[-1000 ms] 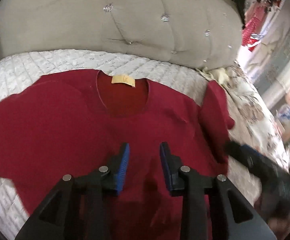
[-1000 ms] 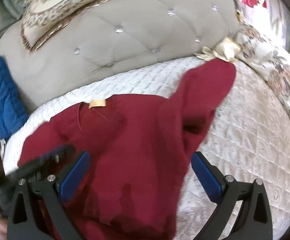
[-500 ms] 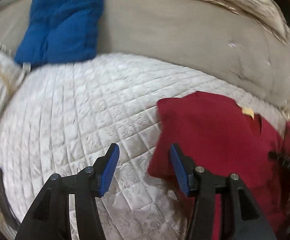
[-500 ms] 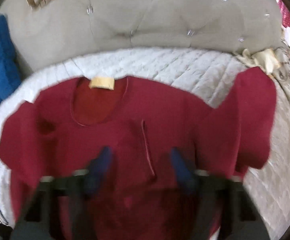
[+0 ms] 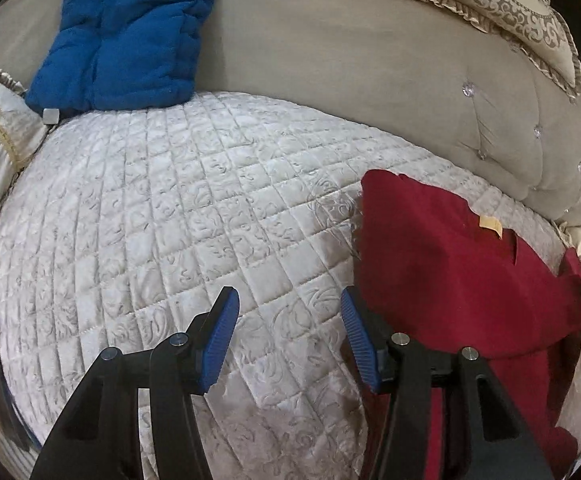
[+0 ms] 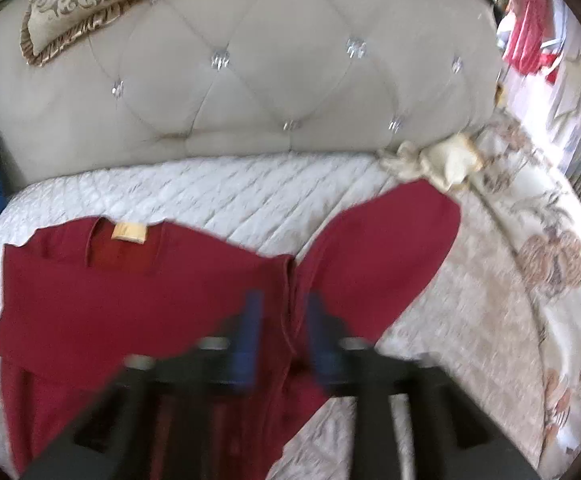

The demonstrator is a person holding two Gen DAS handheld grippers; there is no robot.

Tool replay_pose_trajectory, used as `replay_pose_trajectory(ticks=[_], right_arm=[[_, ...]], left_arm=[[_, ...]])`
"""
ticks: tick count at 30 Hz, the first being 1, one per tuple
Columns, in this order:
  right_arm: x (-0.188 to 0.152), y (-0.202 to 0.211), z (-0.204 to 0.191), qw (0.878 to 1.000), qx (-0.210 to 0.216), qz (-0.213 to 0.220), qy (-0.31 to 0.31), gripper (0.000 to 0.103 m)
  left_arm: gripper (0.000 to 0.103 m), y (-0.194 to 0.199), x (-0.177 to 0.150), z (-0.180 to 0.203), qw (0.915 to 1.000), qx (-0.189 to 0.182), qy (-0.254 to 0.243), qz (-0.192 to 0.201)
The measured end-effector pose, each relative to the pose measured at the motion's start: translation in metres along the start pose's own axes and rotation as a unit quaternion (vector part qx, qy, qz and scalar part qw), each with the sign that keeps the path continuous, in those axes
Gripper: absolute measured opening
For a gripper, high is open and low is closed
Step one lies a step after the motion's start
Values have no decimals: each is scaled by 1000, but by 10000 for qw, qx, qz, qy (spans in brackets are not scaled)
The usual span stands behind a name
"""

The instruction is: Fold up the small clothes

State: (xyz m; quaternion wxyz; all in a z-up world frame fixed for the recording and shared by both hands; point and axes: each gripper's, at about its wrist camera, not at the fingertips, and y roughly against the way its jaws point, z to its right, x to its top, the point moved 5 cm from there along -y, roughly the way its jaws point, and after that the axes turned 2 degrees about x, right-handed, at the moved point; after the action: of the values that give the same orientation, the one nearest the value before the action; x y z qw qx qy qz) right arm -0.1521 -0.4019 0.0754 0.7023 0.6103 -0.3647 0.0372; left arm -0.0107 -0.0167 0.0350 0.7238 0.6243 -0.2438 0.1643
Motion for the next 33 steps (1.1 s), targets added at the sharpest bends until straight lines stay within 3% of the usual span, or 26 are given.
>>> replay_pose_trajectory(ticks=[2,4,8,11,15,16,17,18,22,25,27,29,33], right_arm=[[6,16,-30,9978,587,295,30,71],[9,19,-73,9916,1178,244,478,73],[14,-4,-169,9661,2268,-184,1223,75],[19,-35,-230,9529,2428,-358,1780,79],[7,-83,-290,9353,2246,-643,2658,79],[3,-98,-300,9315,2084,-758,2884,70],[-1,-111,-310,9257,2040,-940,3044,26],[-4,-115,-315,9229,2111,-1061,3039,6],[1,-117,-336,9198,2902,-986,2450,8],[-10,-135,-342,9242,2737,-1174,2393,11],[-10,-125,-333,9262,2767,-1204,2260,22],[-7,-102,-311,9320,2831,-1138,1956,51],[-26,-56,-263,9426,2769,-739,1714,56]], left_arm=[[31,0,0,1,10000,45,-80,7],[31,0,-2,3,9999,-18,-140,-60],[31,0,-9,13,9986,-189,-443,-221],[31,2,-6,8,9983,126,-557,-88],[31,1,2,-17,9994,265,-210,-89],[31,0,4,-21,9995,269,-136,-95],[31,0,5,-26,9996,254,-76,-89],[31,0,7,-29,9997,249,-39,-79],[31,-2,14,-33,9998,213,35,-20],[31,-5,17,-33,9998,202,90,-18],[31,-6,17,-30,9999,86,94,-61],[31,-4,16,-26,10000,-2,88,-18],[31,-1,17,-15,9999,-96,79,55]])
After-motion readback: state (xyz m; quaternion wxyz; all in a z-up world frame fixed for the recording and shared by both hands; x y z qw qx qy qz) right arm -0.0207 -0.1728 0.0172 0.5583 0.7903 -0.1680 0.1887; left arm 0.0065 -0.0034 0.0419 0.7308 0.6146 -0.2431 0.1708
